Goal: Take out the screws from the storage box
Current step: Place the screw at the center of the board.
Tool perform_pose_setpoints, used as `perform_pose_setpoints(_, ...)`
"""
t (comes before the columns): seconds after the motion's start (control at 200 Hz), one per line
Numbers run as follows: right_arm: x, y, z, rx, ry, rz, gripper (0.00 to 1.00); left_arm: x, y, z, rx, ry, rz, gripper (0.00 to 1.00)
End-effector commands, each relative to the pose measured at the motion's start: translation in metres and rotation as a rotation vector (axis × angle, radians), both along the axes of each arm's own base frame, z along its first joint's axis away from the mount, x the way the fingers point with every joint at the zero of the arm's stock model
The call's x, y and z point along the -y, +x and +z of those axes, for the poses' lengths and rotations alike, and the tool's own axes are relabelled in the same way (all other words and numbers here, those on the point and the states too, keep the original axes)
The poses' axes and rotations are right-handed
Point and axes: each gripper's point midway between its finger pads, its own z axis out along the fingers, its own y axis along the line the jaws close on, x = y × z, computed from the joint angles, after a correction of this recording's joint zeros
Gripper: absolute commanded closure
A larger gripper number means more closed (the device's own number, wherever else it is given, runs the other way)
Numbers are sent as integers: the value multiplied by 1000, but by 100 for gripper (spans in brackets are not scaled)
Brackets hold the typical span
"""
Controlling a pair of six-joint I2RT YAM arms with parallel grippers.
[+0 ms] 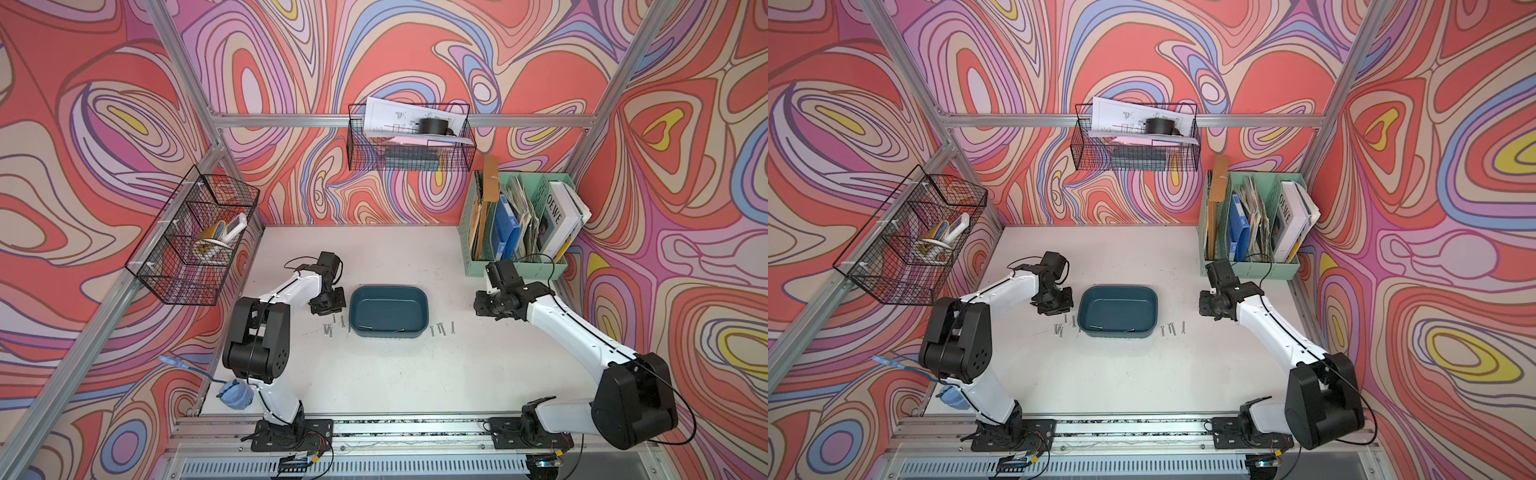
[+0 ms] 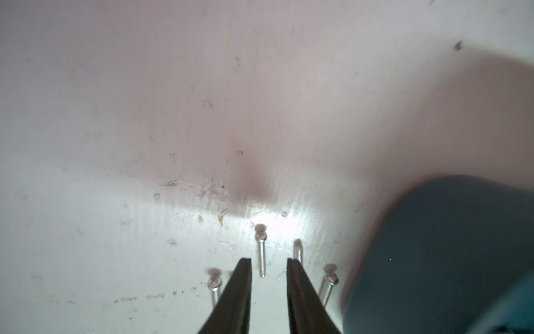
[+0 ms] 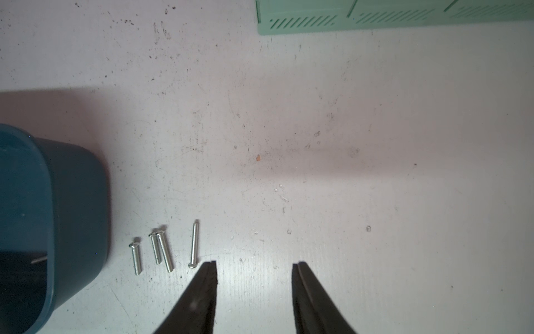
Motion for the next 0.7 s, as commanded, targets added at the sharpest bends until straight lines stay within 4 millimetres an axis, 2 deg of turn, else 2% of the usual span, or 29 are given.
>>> perform_pose_setpoints(0.0,2,3,12,37,2,-8,56,-5,2,37,60,16,16,72)
perform_pose_setpoints(0.125,0,5,14,43,12,4,56,-2,3,57,95,-13,15,70)
perform_pose_setpoints(0.275,-3,7,16,37,17,16,56,6,-2,71,116,-66,14,67)
perform_pose_setpoints(0.466,-6,11,32,57,23,30,55,22,-11,74,115,-161,8,60)
perform_pose_setpoints(0.696,-21,17,47,60,71,93,53,49,-20,73,89,-176,-61,59)
